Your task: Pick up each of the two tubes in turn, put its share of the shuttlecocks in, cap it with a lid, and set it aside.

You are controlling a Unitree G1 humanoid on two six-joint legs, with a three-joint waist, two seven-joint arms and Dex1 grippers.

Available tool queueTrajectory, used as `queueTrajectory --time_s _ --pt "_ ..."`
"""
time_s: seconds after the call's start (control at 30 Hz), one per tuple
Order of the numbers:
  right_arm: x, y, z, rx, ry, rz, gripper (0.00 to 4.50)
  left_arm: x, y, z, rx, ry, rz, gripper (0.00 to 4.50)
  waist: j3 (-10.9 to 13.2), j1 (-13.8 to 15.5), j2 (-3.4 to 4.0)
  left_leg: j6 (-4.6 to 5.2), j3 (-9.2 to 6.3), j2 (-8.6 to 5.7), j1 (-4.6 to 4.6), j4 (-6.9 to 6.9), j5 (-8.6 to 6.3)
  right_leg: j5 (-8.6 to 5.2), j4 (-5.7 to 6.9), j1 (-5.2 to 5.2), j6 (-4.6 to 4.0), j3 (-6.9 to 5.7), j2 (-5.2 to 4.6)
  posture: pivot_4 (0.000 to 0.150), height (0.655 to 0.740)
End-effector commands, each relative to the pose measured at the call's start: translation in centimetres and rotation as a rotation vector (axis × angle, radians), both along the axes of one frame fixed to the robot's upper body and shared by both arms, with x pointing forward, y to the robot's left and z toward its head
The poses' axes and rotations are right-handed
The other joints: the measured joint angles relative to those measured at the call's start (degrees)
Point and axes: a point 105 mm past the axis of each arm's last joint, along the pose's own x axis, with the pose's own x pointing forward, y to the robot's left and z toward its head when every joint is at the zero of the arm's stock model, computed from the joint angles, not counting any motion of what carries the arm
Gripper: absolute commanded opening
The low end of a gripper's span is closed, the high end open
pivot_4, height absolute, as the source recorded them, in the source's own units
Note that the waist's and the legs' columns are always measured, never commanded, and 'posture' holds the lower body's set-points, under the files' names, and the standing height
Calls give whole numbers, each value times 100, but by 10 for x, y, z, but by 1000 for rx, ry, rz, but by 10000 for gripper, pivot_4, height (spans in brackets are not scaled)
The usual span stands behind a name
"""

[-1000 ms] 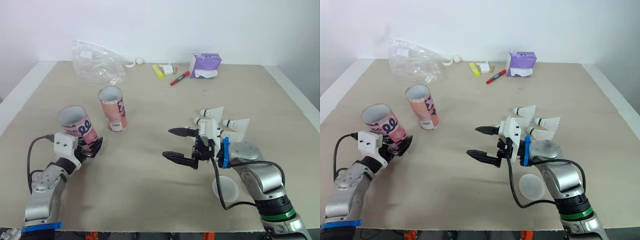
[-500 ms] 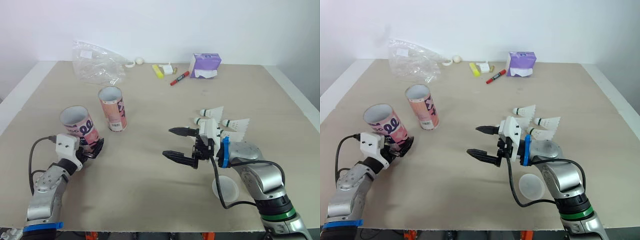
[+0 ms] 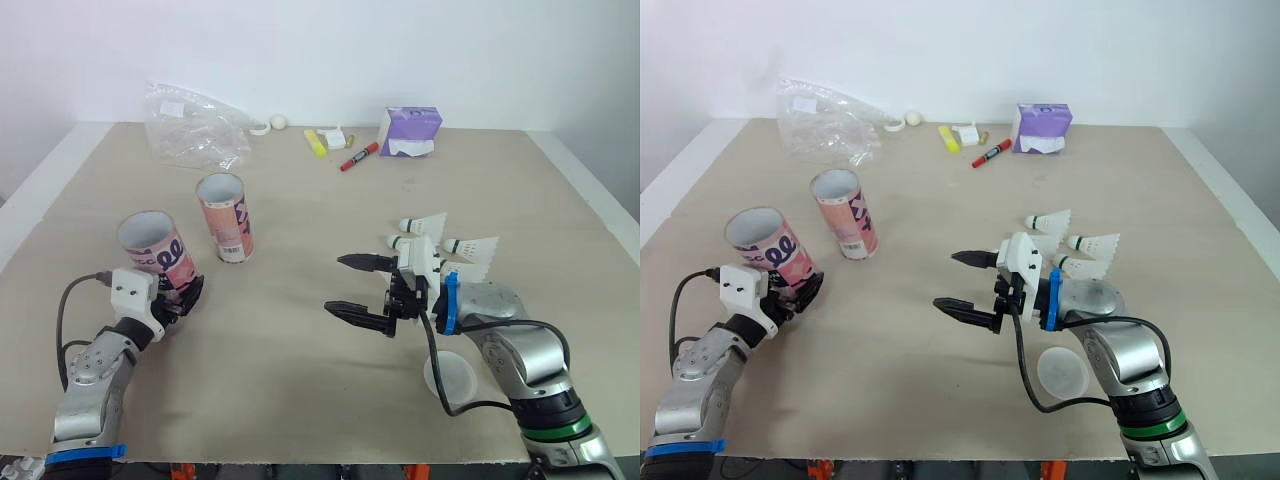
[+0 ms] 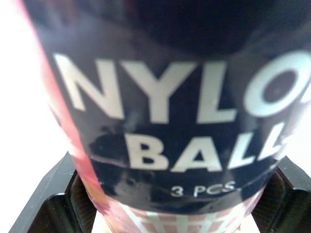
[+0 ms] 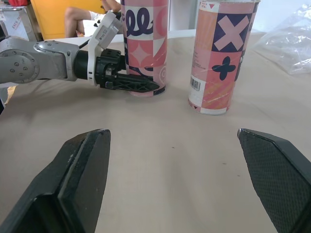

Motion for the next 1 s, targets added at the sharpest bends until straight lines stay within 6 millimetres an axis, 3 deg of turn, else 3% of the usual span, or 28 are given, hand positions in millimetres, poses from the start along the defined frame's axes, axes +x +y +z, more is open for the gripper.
queueTrajectory --time_s 0.03,0.23,0.37,0.67,0.83,1.0 --pt "-3 1 15 18 -58 16 45000 0 1 4 44 -15 -28 37076 0 0 0 0 0 0 0 0 0 0 0 0 0 0 0 1500 7400" --pt "-10 -1 22 54 -67 30 45000 -8 -14 11 172 -24 -218 37076 1 0 2 0 1 0 -2 0 0 -1 0 -2 -2 -3 0 1500 7400" --pt "-19 -4 25 60 -68 38 45000 -20 -34 19 268 -16 -429 37076 1 0 2 -4 4 1 -6 -1 -2 -6 -1 -7 -10 -3 -4 1500 7400" --pt "-43 -21 26 34 -67 -6 45000 -33 -99 31 481 170 -958 37076 5 13 5 -8 2 0 -16 0 0 -17 -2 -11 -23 -11 1 1500 7400" --pt "-48 -27 23 31 -62 -66 45000 -34 -120 37 628 239 -1127 37076 6 -9 6 -8 3 5 -14 -1 -1 -12 5 -17 10 17 29 1500 7400" --pt "-53 -35 15 23 -47 -127 45000 -15 -126 42 824 316 -1135 37076 8 5 2 -8 4 1 -16 -1 0 -18 4 -17 21 23 35 1500 7400"
